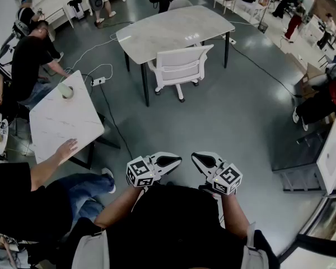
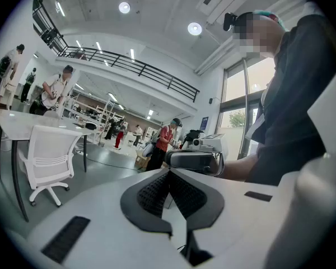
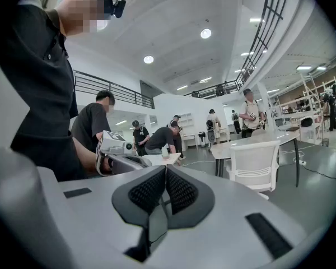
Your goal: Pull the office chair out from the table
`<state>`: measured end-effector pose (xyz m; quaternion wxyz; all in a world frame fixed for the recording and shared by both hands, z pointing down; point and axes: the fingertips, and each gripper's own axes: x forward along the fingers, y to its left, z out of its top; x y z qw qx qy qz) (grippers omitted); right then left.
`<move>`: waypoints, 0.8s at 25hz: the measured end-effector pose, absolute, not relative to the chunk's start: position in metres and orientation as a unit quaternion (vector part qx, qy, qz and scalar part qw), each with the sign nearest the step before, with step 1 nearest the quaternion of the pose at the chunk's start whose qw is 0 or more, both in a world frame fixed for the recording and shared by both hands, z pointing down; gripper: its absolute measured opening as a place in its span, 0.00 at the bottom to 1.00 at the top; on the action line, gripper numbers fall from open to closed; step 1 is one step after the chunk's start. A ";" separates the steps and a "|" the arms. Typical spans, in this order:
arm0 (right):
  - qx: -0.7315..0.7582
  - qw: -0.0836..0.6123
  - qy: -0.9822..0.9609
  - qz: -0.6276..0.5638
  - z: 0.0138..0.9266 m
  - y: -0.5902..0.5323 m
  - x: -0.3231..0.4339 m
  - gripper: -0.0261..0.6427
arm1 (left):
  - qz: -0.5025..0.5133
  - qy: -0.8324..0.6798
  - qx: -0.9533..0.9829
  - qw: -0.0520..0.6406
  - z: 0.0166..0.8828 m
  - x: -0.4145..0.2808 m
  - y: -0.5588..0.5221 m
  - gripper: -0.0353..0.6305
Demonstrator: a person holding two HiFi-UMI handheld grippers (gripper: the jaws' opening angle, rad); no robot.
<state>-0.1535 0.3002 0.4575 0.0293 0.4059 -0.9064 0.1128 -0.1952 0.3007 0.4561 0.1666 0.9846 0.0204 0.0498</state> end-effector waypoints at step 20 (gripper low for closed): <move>0.419 0.061 -0.898 0.118 0.466 0.298 -0.158 0.07 | 0.067 0.017 0.985 0.160 0.461 -0.205 0.295 0.07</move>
